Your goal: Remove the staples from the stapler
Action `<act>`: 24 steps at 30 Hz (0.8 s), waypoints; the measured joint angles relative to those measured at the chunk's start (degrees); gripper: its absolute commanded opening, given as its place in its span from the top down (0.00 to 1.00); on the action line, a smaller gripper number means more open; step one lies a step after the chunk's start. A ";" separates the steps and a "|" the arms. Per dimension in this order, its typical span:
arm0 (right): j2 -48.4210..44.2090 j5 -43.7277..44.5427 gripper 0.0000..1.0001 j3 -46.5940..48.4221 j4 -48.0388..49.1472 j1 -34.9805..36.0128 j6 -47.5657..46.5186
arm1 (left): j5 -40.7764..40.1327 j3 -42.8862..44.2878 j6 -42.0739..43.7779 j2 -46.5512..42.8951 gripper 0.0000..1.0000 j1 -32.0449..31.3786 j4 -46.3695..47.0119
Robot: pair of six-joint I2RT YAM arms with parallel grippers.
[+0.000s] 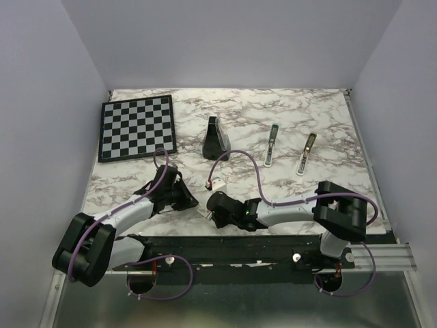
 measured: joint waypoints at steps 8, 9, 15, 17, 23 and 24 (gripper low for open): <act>1.75 1.14 0.91 1.46 1.14 0.00 -0.09 | -0.09 0.00 -0.24 0.09 0.74 -0.55 0.20; 1.97 1.31 0.91 1.73 1.18 0.00 -0.09 | -0.09 0.00 -0.24 0.13 0.73 -0.63 0.24; 2.29 2.21 0.91 1.99 1.18 0.24 -0.13 | -0.17 0.00 -0.46 0.15 0.73 -0.63 0.31; 2.40 2.60 0.92 2.12 1.16 0.37 -0.24 | -0.28 0.00 -0.50 0.22 0.73 -0.70 0.44; 2.71 3.26 0.91 2.29 1.42 0.46 -0.33 | -0.96 0.00 -0.94 0.39 0.73 -1.01 1.09; 2.71 3.41 0.92 2.29 1.44 0.48 -0.28 | -1.01 0.00 -0.98 0.39 0.72 -1.03 1.11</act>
